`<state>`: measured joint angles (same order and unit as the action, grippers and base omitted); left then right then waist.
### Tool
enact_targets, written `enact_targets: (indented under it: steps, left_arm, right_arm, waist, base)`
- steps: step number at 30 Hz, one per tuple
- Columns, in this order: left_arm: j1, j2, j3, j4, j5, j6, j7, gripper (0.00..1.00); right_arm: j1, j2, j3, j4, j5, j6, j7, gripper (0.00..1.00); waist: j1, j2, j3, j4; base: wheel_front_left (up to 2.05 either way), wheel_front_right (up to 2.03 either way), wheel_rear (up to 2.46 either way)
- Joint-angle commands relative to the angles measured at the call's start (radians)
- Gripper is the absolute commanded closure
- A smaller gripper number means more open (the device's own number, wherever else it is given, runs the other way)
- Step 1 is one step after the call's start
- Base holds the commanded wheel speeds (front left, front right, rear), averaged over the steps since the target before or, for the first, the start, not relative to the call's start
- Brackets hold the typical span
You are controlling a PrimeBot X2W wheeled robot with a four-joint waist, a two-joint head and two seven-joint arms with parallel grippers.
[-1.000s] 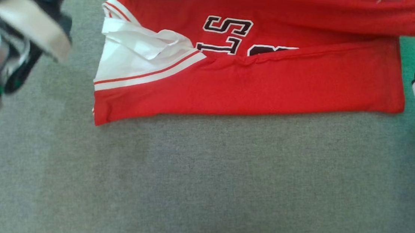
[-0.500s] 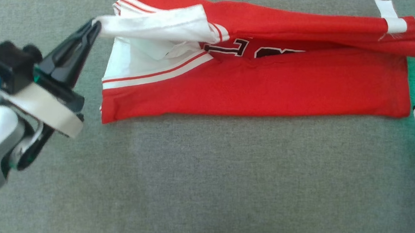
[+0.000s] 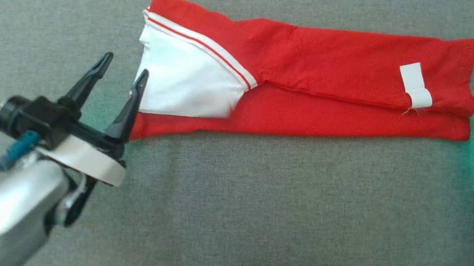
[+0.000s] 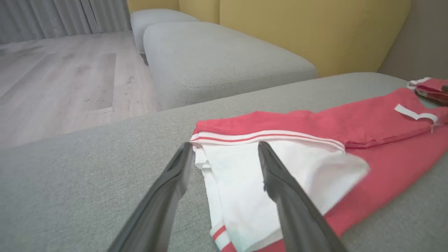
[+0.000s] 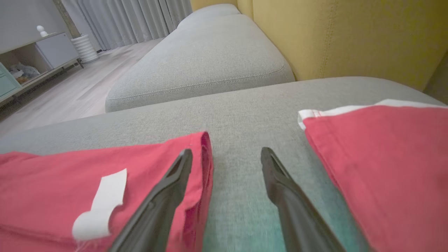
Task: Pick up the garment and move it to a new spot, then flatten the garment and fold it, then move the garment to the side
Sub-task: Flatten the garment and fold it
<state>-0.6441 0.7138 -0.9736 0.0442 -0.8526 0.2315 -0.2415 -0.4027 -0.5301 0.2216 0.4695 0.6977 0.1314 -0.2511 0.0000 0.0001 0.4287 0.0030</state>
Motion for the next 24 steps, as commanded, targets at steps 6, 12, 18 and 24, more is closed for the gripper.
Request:
enact_targets:
  steps: [6,12,18,24]
  left_arm:
    - [0.121,-0.121,0.207,-0.024,0.193,0.125,-0.02,0.0]
    - [0.314,-0.29,0.351,-0.082,0.453,0.187,-0.02,0.0]
    - [0.456,-0.434,0.422,-0.116,0.6,0.17,-0.02,0.0]
    - [0.527,-0.521,0.5,-0.108,0.683,0.118,-0.02,0.0]
  right_arm:
    - [0.178,0.088,-0.115,-0.1,-0.085,-0.001,-0.011,0.0]
    - [0.193,0.171,-0.223,-0.056,-0.128,-0.001,0.003,0.0]
    - [0.152,0.186,-0.312,0.068,-0.197,-0.001,0.077,0.0]
    - [0.129,0.219,-0.364,0.196,-0.212,-0.001,0.167,1.0]
  waist:
    - [0.0,-0.0001,-0.059,0.032]
    - [0.0,-0.0001,-0.106,0.093]
    - [0.0,-0.0001,-0.139,0.165]
    - [0.0,-0.0001,-0.156,0.216]
  base:
    - [0.0,0.0,0.0]
    - [0.0,0.0,0.0]
    - [0.0,0.0,0.0]
    - [0.0,0.0,0.0]
